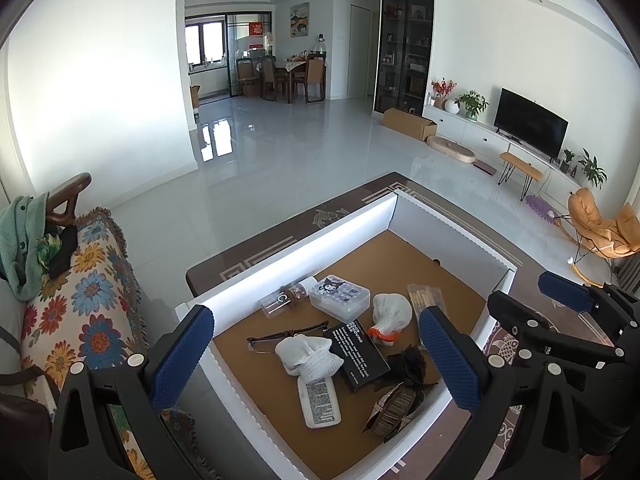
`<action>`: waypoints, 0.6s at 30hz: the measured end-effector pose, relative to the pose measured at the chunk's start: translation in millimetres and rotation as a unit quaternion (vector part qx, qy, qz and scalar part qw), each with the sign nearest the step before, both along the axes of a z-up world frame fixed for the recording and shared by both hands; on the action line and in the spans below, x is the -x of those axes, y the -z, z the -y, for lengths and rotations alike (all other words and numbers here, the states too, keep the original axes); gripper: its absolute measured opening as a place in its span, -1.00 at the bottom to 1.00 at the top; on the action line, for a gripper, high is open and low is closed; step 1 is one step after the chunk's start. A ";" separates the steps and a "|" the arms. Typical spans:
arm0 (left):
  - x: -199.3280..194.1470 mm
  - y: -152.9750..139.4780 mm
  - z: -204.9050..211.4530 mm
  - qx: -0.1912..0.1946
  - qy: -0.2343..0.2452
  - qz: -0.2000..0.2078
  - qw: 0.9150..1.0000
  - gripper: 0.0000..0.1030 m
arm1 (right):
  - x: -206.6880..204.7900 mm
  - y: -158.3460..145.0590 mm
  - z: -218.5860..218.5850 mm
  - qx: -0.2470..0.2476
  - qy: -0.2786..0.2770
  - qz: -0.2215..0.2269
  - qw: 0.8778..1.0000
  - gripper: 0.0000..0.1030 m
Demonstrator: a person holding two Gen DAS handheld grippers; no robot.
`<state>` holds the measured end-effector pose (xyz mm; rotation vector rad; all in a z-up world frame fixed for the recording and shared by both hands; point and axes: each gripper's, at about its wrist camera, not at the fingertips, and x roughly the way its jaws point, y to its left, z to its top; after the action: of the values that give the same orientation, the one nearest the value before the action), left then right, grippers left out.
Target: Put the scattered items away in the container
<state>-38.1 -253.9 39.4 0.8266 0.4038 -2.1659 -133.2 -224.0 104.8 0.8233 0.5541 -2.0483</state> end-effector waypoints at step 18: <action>-0.2 1.9 -2.1 0.002 0.000 0.000 1.000 1.00 | -0.1 0.1 -3.1 0.002 0.000 0.000 1.000 0.19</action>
<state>-37.9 -251.8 37.5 0.8257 0.4000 -2.1657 -133.1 -221.0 104.7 0.8207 0.5497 -2.0499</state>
